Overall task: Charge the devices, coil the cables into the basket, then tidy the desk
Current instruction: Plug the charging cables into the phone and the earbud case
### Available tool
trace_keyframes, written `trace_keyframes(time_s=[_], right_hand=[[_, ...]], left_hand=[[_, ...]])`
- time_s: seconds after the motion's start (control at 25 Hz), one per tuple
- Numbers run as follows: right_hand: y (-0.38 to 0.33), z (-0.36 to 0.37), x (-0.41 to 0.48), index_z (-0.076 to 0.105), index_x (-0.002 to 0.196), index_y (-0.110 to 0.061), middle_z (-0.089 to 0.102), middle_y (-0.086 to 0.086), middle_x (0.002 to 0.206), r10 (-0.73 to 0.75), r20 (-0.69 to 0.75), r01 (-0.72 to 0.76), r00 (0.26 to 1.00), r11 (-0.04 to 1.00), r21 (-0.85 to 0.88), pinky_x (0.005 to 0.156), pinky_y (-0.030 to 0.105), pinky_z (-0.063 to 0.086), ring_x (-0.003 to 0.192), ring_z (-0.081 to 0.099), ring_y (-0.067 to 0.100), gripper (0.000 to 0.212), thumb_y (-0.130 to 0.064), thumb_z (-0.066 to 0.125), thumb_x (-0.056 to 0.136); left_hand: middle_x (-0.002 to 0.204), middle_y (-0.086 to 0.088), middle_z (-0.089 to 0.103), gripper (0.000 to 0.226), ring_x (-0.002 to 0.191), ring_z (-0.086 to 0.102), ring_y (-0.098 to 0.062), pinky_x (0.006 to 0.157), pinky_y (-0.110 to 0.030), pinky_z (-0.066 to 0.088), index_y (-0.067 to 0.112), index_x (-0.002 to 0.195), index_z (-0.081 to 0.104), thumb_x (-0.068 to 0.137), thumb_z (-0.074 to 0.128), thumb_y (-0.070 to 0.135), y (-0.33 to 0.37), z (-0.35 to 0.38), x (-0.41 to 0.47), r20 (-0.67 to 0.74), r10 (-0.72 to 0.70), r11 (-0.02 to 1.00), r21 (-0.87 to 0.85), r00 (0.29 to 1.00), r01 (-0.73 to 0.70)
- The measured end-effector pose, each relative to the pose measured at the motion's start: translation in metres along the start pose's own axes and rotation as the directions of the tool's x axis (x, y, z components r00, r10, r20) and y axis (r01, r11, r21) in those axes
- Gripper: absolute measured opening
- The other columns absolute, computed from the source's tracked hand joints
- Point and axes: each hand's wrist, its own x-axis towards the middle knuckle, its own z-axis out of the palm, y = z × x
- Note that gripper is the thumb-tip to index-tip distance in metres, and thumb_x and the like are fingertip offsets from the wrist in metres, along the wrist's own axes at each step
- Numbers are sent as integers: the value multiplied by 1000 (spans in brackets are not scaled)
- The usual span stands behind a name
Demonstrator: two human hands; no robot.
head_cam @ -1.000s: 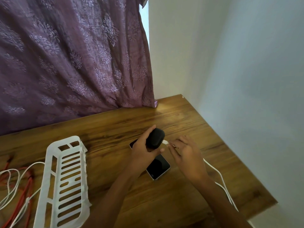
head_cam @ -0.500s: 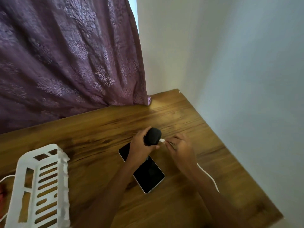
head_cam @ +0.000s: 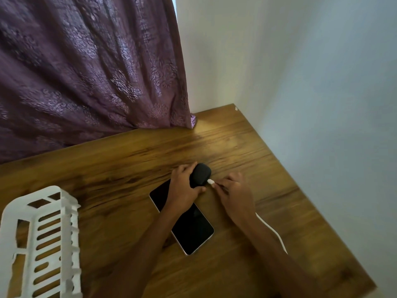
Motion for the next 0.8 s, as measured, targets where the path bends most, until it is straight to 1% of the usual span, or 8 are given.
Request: trace_keyframes(time_s=[0.12, 0.2, 0.32, 0.44, 0.52, 0.64, 0.72, 0.8], right_hand=[[-1, 0, 0, 74, 83, -10, 63, 3, 72, -5, 5, 5, 1000, 1000, -23, 56, 37, 50, 70, 57, 23, 11, -15, 77, 73], [-3, -2, -1, 73, 84, -9, 63, 3, 75, -2, 13, 2, 1000, 999, -47, 58, 37, 50, 72, 57, 22, 14, -17, 78, 73], [-2, -10, -7, 71, 92, -8, 63, 5, 84, 57, 3, -57, 998, 998, -38, 64, 29, 44, 79, 55, 20, 24, -23, 77, 74], [3, -28, -22, 69, 90, -9, 62, 5, 85, 132, -69, -135, 989, 990, -37, 62, 20, 38, 77, 52, 16, 22, -24, 76, 75], [4, -38, -38, 68, 83, -12, 60, 1, 79, 152, -112, -160, 982, 985, -62, 59, 17, 36, 72, 48, 12, 17, -23, 77, 74], [4, -41, -58, 69, 79, -13, 59, 0, 72, 181, -100, -195, 978, 969, -151, 59, 25, 39, 67, 46, 10, 18, -25, 79, 71], [2, -40, -66, 68, 74, -12, 59, 1, 66, 194, -105, -213, 975, 952, -219, 56, 26, 40, 63, 47, 11, 20, -27, 80, 69], [-2, -41, -70, 68, 74, -10, 60, 3, 64, 181, -118, -208, 976, 932, -298, 53, 29, 43, 59, 51, 15, 20, -26, 80, 70]], left_hand=[[142, 0, 37, 78, 132, 25, -16, 106, -24, 21, 21, 144, 31, 78, 73, 21, -1, 2, 1, -15, 24, 999, 39, 1000, -23], [146, 1, 33, 80, 135, 21, -15, 108, -23, 19, 21, 145, 27, 79, 72, 23, -3, 3, -3, -30, 58, 996, 77, 998, -56], [150, 4, 27, 81, 139, 14, -13, 111, -24, 14, 23, 145, 24, 79, 71, 26, -7, 4, -18, -93, 106, 988, 123, 990, -94], [151, 5, 26, 75, 140, 13, -13, 112, -26, 12, 23, 144, 28, 81, 68, 30, -16, 2, -39, -166, 108, 988, 126, 980, -87], [150, 3, 29, 70, 140, 16, -15, 114, -30, 12, 21, 142, 33, 82, 67, 32, -23, 1, -56, -225, 85, 990, 126, 971, -58], [151, -1, 29, 65, 141, 13, -20, 115, -36, 13, 17, 140, 37, 83, 65, 35, -29, 2, -76, -305, -3, 996, 81, 952, 29], [153, -2, 25, 68, 143, 9, -21, 116, -38, 13, 16, 141, 35, 84, 63, 40, -29, 4, -84, -311, -53, 995, 65, 949, 77], [156, -3, 17, 75, 145, 3, -22, 116, -38, 10, 17, 143, 30, 83, 61, 47, -27, 6, -92, -282, -82, 991, 76, 956, 108]])
